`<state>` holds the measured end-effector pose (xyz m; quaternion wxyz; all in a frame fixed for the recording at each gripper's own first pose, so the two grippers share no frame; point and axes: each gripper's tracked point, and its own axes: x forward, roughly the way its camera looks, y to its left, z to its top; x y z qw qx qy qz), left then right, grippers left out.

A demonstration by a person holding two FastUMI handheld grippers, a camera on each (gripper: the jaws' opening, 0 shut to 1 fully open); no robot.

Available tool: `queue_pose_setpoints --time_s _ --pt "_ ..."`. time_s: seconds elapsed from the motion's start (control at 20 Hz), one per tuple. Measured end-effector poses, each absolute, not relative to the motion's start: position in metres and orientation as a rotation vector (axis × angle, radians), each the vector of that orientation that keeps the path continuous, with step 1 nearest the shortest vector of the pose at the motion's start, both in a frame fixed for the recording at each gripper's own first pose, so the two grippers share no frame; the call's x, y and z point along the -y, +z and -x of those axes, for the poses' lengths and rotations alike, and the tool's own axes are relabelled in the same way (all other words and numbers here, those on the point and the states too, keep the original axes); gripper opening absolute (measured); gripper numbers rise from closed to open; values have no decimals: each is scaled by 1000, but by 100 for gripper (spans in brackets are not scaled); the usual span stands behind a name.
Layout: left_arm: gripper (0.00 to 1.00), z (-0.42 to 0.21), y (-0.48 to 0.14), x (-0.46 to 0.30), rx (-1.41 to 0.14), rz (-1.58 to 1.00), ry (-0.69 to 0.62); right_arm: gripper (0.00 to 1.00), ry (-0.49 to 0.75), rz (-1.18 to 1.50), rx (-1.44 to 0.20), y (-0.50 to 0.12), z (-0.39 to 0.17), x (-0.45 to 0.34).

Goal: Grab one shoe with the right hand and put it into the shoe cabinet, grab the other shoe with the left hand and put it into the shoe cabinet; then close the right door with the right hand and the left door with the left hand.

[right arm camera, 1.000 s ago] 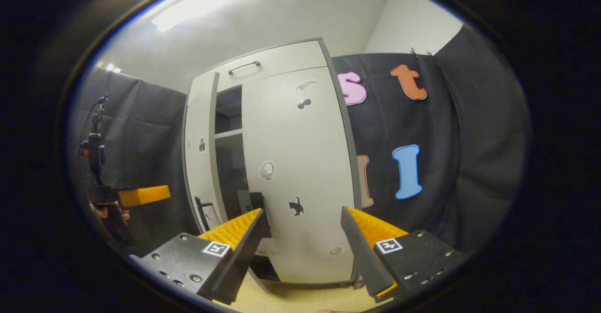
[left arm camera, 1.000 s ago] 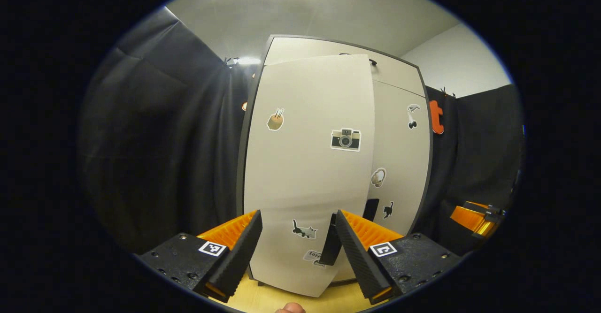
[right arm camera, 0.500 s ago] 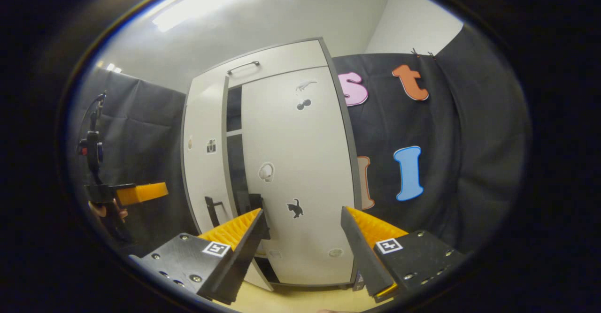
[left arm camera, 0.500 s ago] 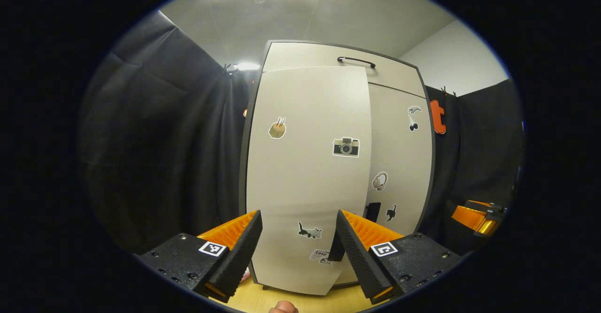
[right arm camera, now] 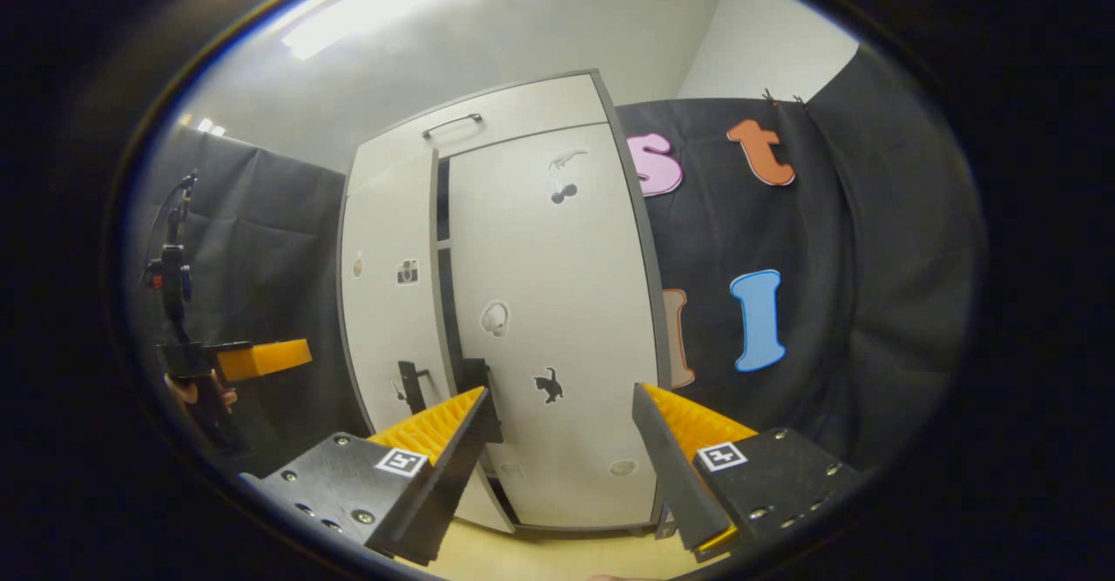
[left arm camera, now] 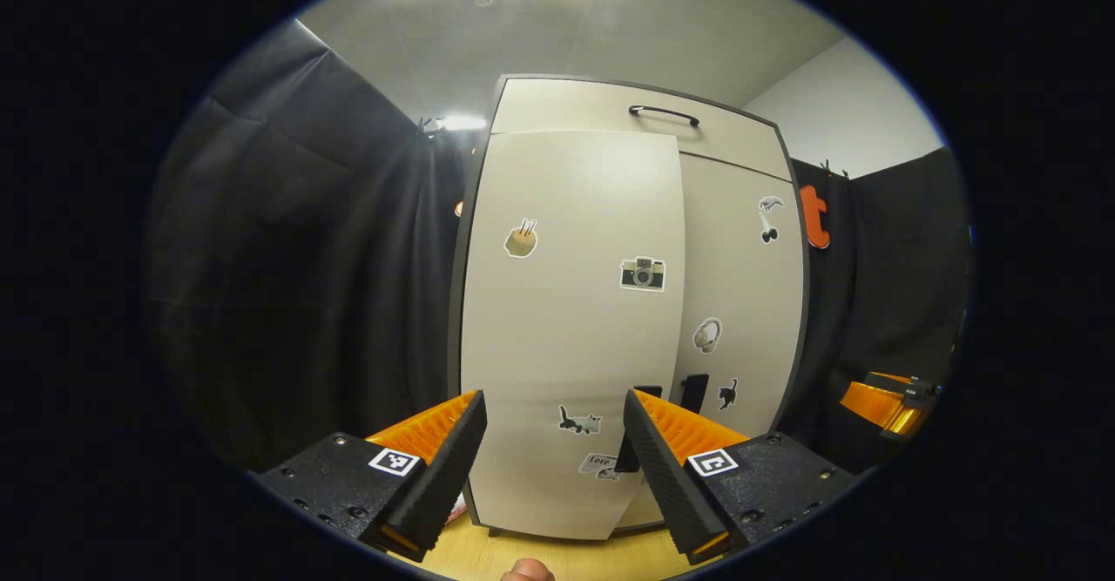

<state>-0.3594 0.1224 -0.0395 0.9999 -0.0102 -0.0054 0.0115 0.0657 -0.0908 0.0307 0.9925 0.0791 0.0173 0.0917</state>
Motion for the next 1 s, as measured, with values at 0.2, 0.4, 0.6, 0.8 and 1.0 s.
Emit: queue_pose_setpoints --time_s 0.2,0.4,0.6,0.8,1.0 --pt "96 359 -42 -123 11 23 27 96 184 -159 -39 30 -66 90" --pt "96 359 -42 -125 17 20 36 96 183 -163 -38 31 -67 91" --pt "96 359 -41 -125 23 24 44 96 180 -164 -36 31 -68 91" --pt "96 359 -43 -126 21 23 51 96 181 -162 -40 30 -69 90" --pt "96 358 -44 -126 20 23 55 96 183 -160 -40 30 -69 89"
